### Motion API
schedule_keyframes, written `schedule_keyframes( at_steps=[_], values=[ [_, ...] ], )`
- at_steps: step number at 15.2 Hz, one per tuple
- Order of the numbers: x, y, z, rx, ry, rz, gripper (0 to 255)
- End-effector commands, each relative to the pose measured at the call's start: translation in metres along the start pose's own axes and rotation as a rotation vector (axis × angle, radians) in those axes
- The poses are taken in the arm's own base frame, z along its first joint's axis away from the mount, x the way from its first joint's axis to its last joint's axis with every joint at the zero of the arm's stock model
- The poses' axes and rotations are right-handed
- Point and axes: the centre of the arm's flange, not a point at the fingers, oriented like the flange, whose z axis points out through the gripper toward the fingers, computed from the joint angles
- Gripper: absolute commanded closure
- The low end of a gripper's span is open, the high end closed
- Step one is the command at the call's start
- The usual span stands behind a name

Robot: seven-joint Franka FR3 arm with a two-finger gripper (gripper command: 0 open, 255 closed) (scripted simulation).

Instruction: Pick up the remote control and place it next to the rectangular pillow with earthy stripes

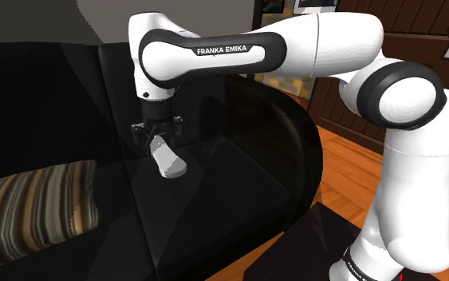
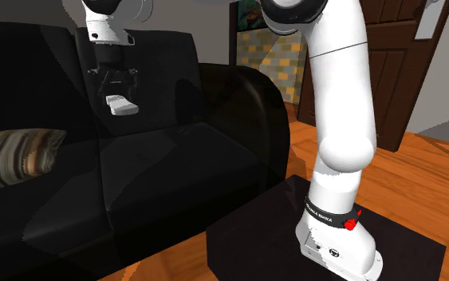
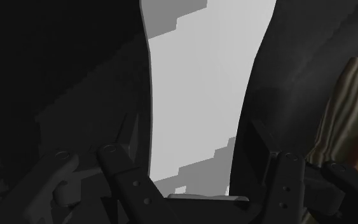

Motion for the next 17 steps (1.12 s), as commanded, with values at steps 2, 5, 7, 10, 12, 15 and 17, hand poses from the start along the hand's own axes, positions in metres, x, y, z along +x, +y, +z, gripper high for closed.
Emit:
schedule_keyframes(
  at_steps=[2,5,7,10,12,15,17],
  values=[
    [-0.012,-0.037,0.001,0.000,0.001,0.001,255],
    [-0.025,-0.074,0.002,0.000,0.001,0.001,255],
    [-0.036,-0.104,0.004,0.000,0.001,0.001,255],
    [-0.036,-0.103,0.019,0.000,0.001,0.001,255],
    [-0.036,-0.103,0.030,0.000,0.001,0.001,255],
    [-0.035,-0.102,0.046,0.000,0.001,0.001,255],
    [-0.035,-0.102,0.056,0.000,0.001,0.001,255]
  ],
)
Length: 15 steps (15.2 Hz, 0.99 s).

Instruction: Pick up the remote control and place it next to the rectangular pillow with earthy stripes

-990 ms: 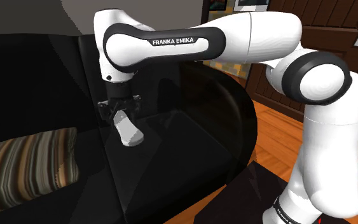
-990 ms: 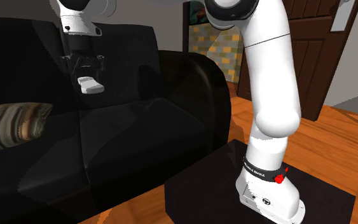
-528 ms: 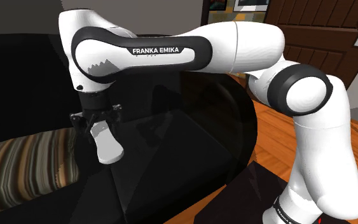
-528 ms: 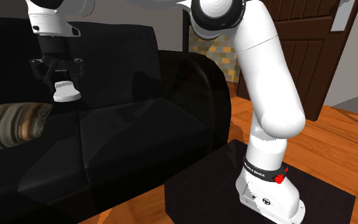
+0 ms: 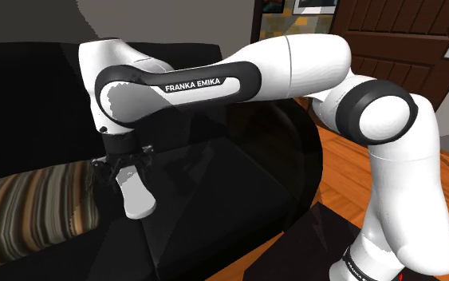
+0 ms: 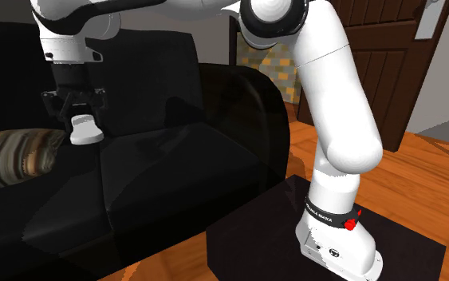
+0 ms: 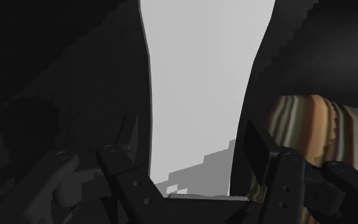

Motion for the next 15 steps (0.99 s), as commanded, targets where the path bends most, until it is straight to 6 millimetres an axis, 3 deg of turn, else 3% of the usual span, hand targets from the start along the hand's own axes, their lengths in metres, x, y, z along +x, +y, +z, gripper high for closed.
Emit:
schedule_keyframes(
  at_steps=[1,15],
  values=[
    [0.000,0.000,0.011,0.001,0.001,0.000,255],
    [0.002,0.002,0.085,0.001,0.001,0.000,255]
  ],
)
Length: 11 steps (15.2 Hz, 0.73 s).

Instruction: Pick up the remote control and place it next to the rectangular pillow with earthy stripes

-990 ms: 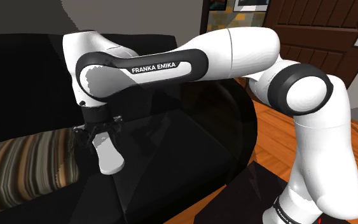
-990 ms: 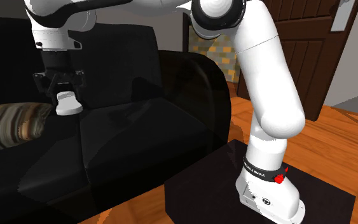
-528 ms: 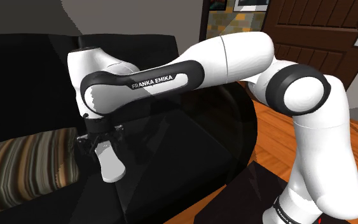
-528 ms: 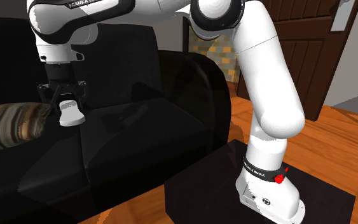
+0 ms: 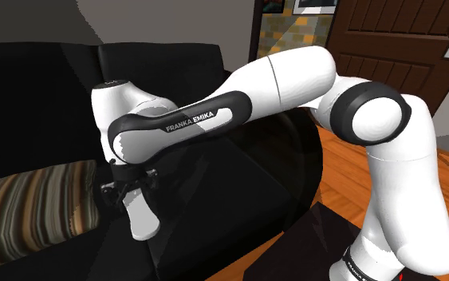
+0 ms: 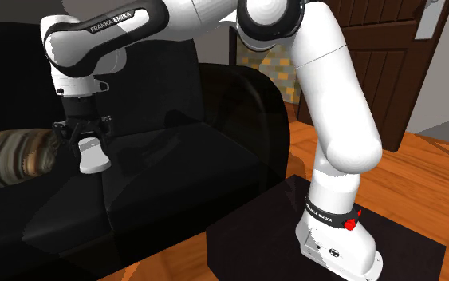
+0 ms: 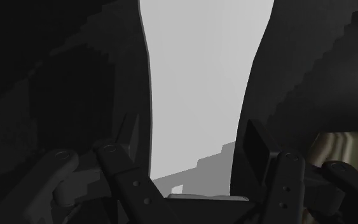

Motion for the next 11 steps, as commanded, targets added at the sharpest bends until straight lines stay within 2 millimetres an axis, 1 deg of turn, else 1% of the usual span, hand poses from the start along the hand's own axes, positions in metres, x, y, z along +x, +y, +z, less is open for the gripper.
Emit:
schedule_keyframes(
  at_steps=[1,9,11],
  values=[
    [0.001,0.000,0.010,0.001,0.001,0.000,255],
    [0.002,0.001,0.053,0.001,0.001,0.000,255],
    [0.002,0.001,0.056,0.001,0.001,0.000,255]
  ],
)
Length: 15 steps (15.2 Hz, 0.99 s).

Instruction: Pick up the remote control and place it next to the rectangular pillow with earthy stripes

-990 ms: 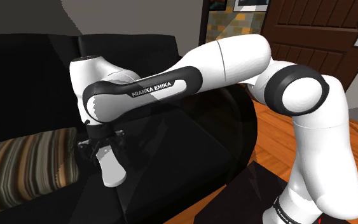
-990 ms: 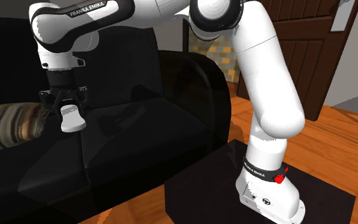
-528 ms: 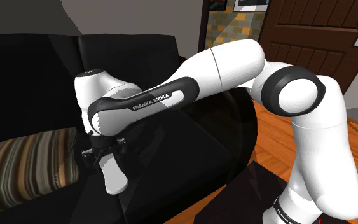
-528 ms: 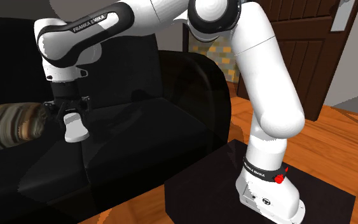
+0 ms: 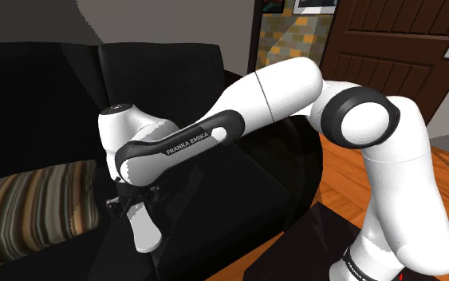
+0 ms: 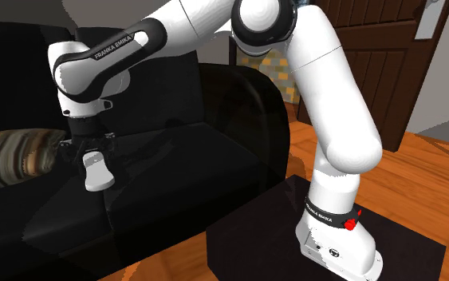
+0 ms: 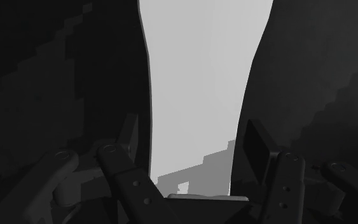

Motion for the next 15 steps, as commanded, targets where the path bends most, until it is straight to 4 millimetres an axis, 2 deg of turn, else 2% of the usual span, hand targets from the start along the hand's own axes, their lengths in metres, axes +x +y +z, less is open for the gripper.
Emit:
schedule_keyframes(
  at_steps=[1,7,8,13,15],
  values=[
    [0.000,0.000,0.002,0.001,0.001,0.000,255],
    [0.000,0.000,0.002,0.001,0.001,0.000,255],
    [0.000,0.000,0.002,0.001,0.001,0.000,0],
    [0.000,0.000,0.002,0.001,0.001,0.000,0],
    [0.000,0.000,-0.024,0.001,0.001,0.000,0]
  ],
)
